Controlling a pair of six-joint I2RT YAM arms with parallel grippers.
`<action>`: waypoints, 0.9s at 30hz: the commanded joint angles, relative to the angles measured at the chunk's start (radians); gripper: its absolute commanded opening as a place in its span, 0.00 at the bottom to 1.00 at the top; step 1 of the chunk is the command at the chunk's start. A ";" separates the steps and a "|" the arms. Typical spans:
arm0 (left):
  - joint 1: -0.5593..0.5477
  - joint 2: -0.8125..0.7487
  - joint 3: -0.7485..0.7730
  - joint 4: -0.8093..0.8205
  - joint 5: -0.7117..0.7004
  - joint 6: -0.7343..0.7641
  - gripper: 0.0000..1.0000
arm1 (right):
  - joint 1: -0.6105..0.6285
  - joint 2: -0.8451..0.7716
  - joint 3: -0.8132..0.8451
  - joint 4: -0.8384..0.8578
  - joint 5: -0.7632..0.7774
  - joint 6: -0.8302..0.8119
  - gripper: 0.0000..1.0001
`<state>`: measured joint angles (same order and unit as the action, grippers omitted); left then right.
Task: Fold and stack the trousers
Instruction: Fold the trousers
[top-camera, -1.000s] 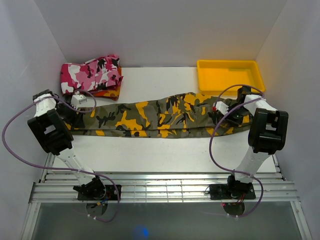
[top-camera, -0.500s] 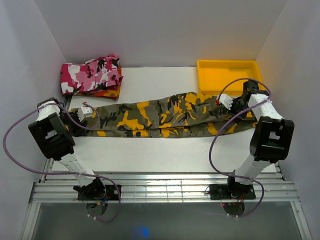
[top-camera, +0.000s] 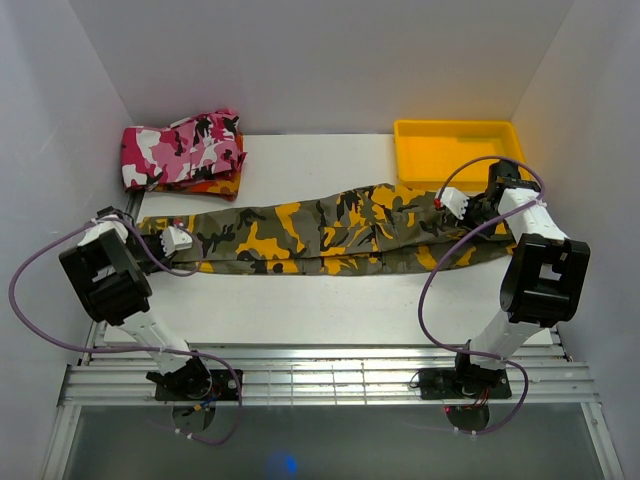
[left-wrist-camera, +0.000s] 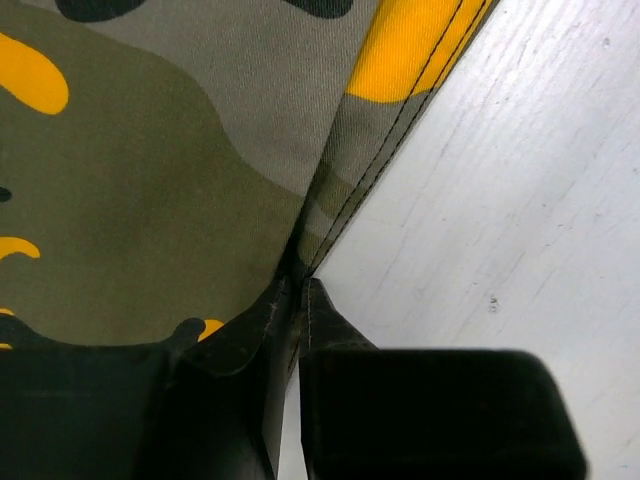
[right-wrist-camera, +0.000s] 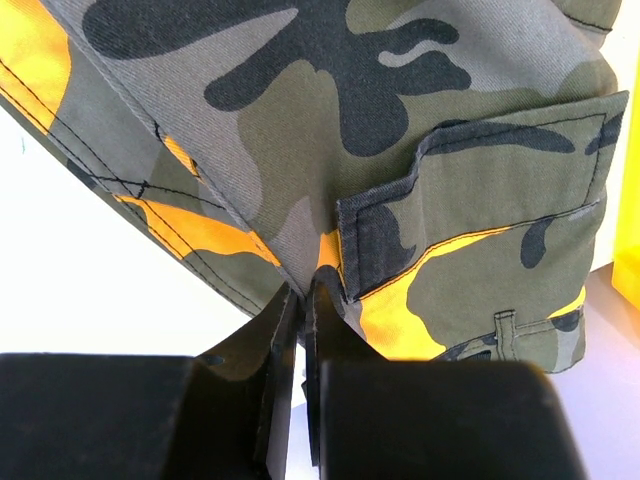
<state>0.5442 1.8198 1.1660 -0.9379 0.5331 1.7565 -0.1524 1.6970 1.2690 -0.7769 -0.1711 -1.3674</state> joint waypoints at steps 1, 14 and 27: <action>0.005 -0.056 0.009 0.065 0.028 0.034 0.18 | -0.010 -0.005 0.032 -0.013 -0.008 0.010 0.08; 0.005 -0.155 0.014 -0.062 0.064 0.092 0.45 | -0.013 0.003 0.047 -0.021 -0.005 0.005 0.08; -0.015 -0.093 0.003 0.025 0.062 0.051 0.43 | -0.015 0.020 0.056 -0.030 0.004 -0.001 0.08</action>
<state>0.5392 1.7275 1.1679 -0.9356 0.5690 1.7969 -0.1562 1.7081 1.2812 -0.7895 -0.1783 -1.3678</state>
